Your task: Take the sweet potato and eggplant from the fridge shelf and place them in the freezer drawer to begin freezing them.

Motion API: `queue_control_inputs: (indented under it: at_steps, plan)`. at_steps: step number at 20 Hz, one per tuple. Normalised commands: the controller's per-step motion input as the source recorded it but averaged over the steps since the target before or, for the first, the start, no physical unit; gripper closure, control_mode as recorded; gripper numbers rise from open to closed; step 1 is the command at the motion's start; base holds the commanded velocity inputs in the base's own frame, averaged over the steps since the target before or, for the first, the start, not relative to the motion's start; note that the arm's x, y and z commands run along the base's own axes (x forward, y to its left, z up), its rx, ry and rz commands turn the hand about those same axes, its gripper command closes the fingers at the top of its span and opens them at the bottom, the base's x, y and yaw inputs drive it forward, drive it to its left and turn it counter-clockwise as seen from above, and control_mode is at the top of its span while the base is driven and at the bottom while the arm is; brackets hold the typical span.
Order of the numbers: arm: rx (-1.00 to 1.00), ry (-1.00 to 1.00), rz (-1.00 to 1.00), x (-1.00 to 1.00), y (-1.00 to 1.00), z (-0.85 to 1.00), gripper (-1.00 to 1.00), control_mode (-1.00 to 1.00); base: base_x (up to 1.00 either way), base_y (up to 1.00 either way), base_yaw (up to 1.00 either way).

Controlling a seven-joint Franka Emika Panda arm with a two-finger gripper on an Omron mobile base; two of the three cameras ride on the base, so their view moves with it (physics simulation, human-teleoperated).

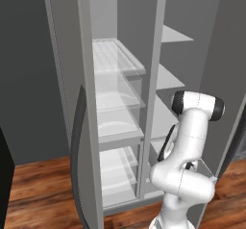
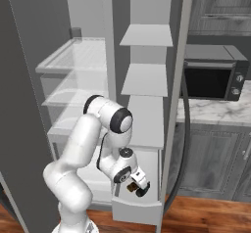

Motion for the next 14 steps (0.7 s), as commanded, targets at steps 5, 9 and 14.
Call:
queue_control_inputs:
  at_steps: [5,9,14]
  plan:
    - [0.0,-0.01,-0.03,-0.02,0.06,1.0,-1.0,-1.0,0.0,0.0,0.0]
    - [0.0,-0.11,-0.03,-0.31,0.0,1.0,-1.0,-1.0,0.0,0.0,0.0]
    - [0.0,-0.21,-0.01,-0.66,0.09,1.0,-1.0,-1.0,0.0,0.0,0.0]
